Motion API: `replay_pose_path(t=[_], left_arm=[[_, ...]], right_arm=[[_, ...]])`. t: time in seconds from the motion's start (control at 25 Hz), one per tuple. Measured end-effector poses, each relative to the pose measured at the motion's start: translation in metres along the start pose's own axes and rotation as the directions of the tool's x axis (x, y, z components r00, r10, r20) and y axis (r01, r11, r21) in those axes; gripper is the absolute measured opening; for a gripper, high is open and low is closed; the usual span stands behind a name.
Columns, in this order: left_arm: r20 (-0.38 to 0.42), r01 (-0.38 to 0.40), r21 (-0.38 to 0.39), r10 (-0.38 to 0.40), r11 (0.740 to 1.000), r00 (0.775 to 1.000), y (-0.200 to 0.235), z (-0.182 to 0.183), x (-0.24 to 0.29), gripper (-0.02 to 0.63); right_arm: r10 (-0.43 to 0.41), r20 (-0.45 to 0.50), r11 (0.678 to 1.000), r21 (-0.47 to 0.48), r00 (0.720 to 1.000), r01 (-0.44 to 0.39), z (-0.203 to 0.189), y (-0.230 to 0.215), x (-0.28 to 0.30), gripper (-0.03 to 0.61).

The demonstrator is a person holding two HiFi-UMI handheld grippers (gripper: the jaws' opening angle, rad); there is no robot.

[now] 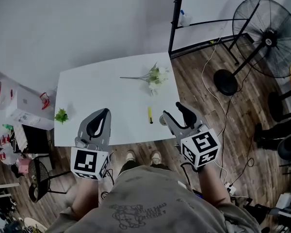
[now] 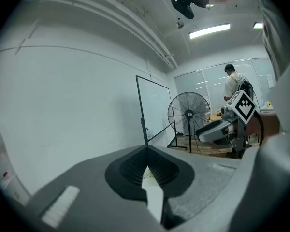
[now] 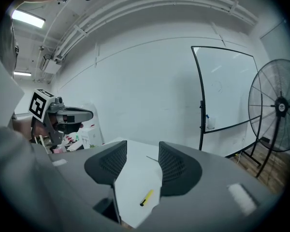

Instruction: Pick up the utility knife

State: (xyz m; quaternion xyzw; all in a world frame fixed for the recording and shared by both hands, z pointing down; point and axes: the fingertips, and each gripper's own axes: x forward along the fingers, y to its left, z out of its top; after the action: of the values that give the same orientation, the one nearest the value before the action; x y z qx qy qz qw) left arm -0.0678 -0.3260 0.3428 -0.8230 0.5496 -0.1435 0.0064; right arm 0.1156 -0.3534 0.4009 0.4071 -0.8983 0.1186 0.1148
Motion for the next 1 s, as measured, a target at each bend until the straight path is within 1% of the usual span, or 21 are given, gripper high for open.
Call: replay_pose_path(t=[0.16,0.32,0.44,0.52,0.68,0.8,0.92,1.0], left_arm=[[-0.002,0.024,0.003,-0.023,1.0,1.0,0.019,-0.004,0.004,0.0],[-0.012,0.057,0.009,-0.057,0.998,0.998,0.036,-0.01,0.017,0.0],[-0.044,0.094,0.01,-0.093,0.996,0.995,0.043,-0.027,0.027,0.0],[-0.075,0.121,-0.006,-0.121,0.993,0.99,0.046,-0.042,0.034,0.0],[-0.125,0.166,-0.077,-0.175,0.983,0.977,0.05,-0.074,0.051,0.0],[-0.177,0.183,-0.109,-0.2,0.977,0.964,0.055,-0.103,0.063,0.0],[-0.232,0.199,-0.132,-0.226,0.971,0.946,0.055,-0.131,0.073,0.0],[-0.27,0.22,-0.144,-0.252,0.965,0.929,0.051,-0.15,0.075,0.0]], right_arm=[[-0.026,-0.052,1.0,-0.016,0.998,0.025,-0.006,0.004,0.012,0.23],[-0.059,-0.073,0.998,-0.015,0.996,0.058,-0.009,0.005,0.031,0.23],[-0.09,-0.111,0.996,-0.005,0.99,0.09,-0.025,0.003,0.049,0.23],[-0.107,-0.154,0.994,-0.003,0.982,0.108,-0.041,0.001,0.06,0.23],[-0.118,-0.252,0.992,0.015,0.96,0.126,-0.078,-0.003,0.079,0.232],[-0.116,-0.328,0.991,0.026,0.937,0.132,-0.11,-0.005,0.095,0.232],[-0.109,-0.395,0.989,0.046,0.912,0.138,-0.139,-0.008,0.109,0.23],[-0.109,-0.44,0.987,0.056,0.892,0.149,-0.161,-0.011,0.118,0.23]])
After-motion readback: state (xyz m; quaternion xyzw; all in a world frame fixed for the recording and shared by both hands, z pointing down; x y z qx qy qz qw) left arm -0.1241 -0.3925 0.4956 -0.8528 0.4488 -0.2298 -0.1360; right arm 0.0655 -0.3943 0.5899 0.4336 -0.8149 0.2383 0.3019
